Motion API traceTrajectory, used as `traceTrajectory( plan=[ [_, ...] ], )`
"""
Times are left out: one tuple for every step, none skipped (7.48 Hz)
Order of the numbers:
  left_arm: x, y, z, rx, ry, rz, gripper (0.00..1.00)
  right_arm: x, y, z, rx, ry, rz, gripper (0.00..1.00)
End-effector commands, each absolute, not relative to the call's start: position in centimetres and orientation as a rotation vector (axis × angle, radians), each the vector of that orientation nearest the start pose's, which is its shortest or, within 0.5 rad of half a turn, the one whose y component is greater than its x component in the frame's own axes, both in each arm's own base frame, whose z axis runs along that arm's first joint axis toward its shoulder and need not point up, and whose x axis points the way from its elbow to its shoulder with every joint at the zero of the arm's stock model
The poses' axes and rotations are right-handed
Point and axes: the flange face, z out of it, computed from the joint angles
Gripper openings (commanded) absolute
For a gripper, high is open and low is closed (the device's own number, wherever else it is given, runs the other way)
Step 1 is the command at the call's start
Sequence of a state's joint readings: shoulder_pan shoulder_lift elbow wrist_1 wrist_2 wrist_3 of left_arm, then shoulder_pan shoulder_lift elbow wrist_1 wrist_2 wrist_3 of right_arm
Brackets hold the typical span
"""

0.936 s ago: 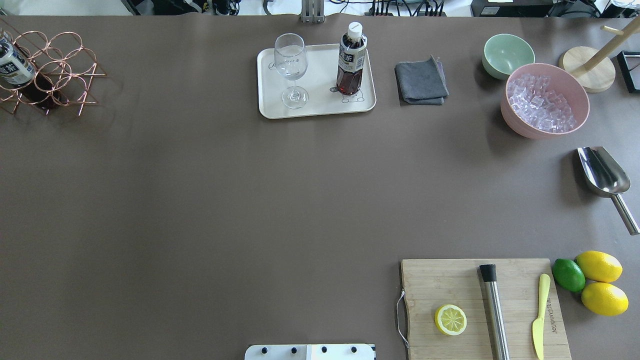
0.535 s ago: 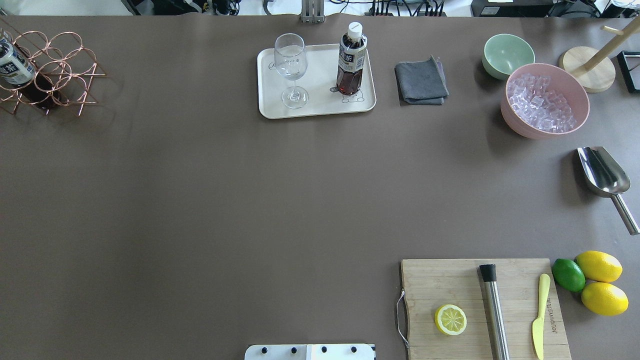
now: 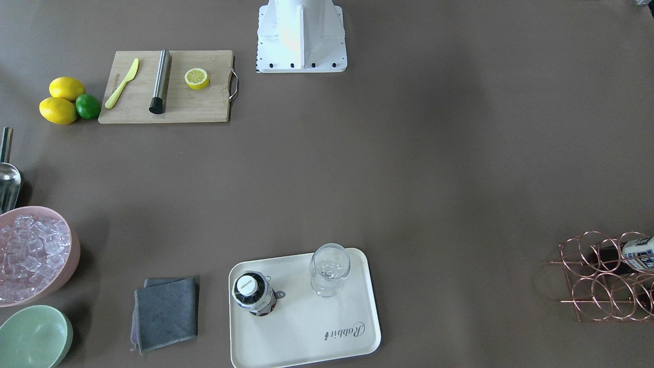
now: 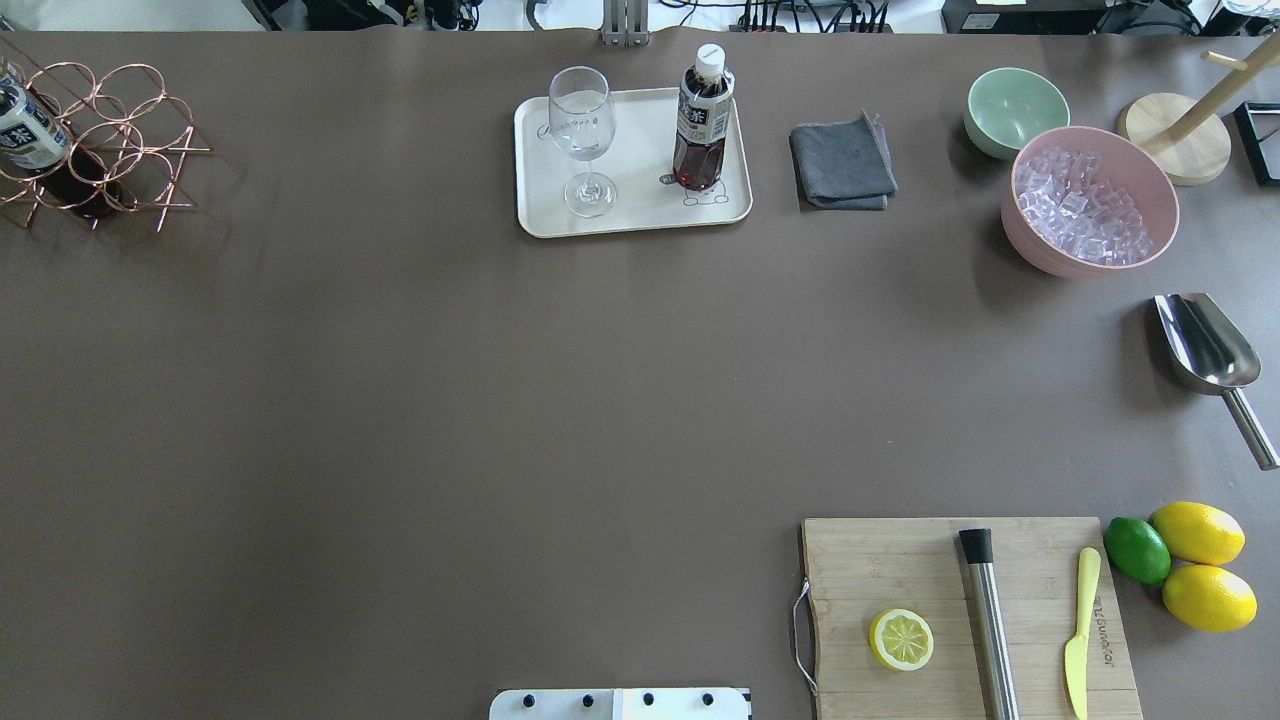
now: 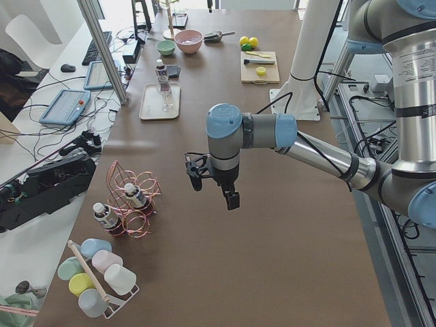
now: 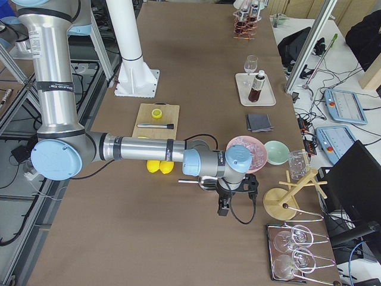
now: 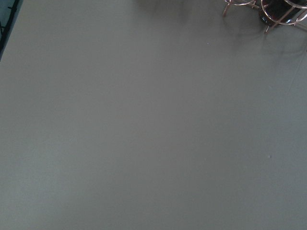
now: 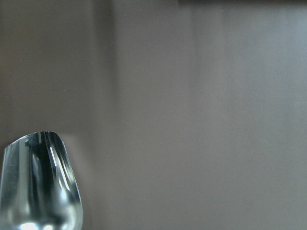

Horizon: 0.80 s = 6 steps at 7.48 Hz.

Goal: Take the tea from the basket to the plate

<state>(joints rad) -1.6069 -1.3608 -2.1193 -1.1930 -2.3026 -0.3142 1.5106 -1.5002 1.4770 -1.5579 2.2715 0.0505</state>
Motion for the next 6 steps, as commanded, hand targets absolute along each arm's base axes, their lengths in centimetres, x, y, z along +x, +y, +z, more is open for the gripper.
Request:
traceTrajectory(
  plan=[
    [-6.5,-37.4,54.4,-0.208,0.902,-0.352,0.98,3.0,-52.5,66.7,0.006,-0.698,-0.040,1.00],
    [-6.7,-37.5,54.9,-0.206,0.901,-0.356,0.98,3.0,-52.0,67.4,-0.003,-0.695,-0.038,1.00],
    [-6.5,-38.5,54.3,-0.194,0.899,-0.343,0.98,3.6,-52.0,67.1,0.025,-0.703,-0.035,1.00],
    [-8.2,-37.6,54.8,-0.177,0.923,-0.384,0.98,3.9,-51.9,67.0,0.038,-0.729,-0.034,1.00],
    [-7.8,-38.4,54.0,-0.113,0.905,-0.270,0.98,4.5,-51.5,68.0,0.023,-0.727,-0.017,1.00],
    [-8.1,-38.5,54.3,-0.057,0.875,-0.161,0.98,5.2,-51.3,69.0,0.007,-0.731,0.005,1.00]
  ],
)
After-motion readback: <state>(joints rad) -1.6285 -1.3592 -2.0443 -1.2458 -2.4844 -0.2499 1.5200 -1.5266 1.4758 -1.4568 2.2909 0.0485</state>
